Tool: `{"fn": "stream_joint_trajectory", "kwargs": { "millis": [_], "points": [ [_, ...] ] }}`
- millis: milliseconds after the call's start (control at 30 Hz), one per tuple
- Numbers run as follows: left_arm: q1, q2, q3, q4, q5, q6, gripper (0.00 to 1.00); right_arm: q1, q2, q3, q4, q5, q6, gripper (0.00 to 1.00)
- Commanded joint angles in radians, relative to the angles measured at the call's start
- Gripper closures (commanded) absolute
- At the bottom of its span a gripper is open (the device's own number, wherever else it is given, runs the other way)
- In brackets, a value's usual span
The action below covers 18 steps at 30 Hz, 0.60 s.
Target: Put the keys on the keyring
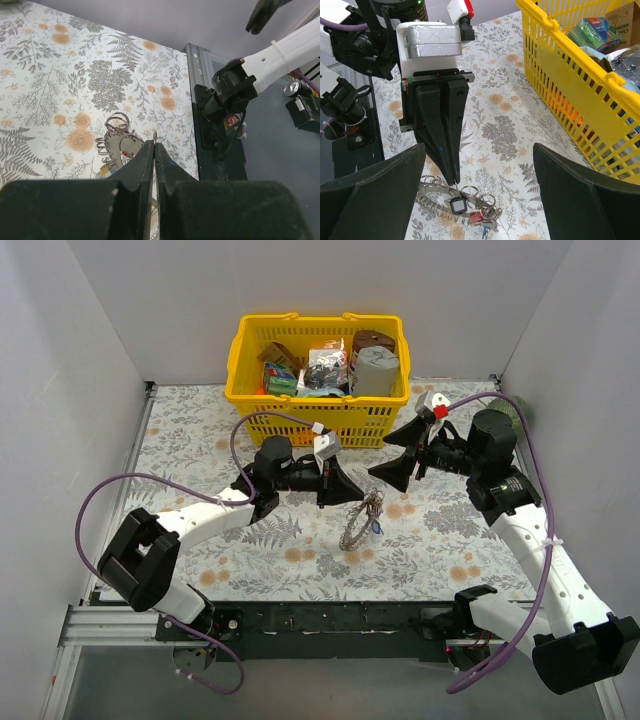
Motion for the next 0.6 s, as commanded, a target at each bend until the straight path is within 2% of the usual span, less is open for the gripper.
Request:
{"fn": "stream_joint_trajectory", "kwargs": {
  "millis": [0,300,567],
  "points": [
    [-0.003,-0.005,-0.040,0.210,0.010,-0.092,1.00,-0.007,-0.019,-0.013,0.029,0.000,0.009,0.05],
    [-0.003,0.130,-0.237,0.363,-0.028,-0.136,1.00,-0.012,-0.022,-0.027,0.031,-0.008,0.010,0.05],
    [-0.003,0.163,-0.264,0.333,-0.082,-0.118,1.00,-0.016,-0.023,-0.033,0.028,-0.011,0.012,0.05]
  ]
}}
